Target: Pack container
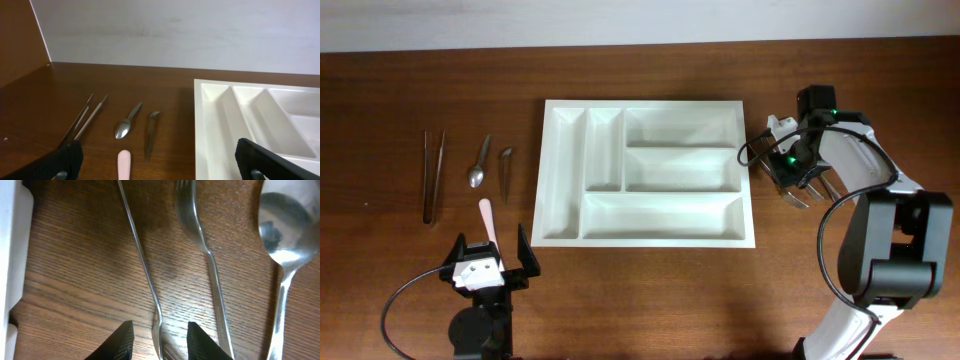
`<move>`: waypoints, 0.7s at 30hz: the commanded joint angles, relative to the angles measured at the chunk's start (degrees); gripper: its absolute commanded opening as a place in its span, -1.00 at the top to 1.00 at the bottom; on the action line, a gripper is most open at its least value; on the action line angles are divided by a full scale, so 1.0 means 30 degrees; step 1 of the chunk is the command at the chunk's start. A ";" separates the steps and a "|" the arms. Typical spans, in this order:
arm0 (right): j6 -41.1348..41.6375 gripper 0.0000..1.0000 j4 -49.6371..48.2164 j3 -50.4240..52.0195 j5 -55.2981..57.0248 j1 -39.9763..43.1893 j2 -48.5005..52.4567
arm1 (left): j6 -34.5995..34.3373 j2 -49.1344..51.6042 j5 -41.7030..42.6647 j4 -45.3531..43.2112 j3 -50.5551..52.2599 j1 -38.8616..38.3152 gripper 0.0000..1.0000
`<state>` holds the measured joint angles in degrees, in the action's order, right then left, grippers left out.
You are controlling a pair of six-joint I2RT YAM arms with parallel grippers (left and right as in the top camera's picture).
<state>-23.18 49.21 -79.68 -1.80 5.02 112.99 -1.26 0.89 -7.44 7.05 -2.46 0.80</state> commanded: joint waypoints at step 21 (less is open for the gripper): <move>-0.0197 0.63 -0.0219 -0.0233 -0.0845 0.0087 0.2135 | 0.0299 -0.0182 0.0255 -0.0051 0.0182 0.0073 -0.99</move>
<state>-23.40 48.58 -79.72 -2.85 5.02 117.71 -1.26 0.89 -7.44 7.05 -2.46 0.78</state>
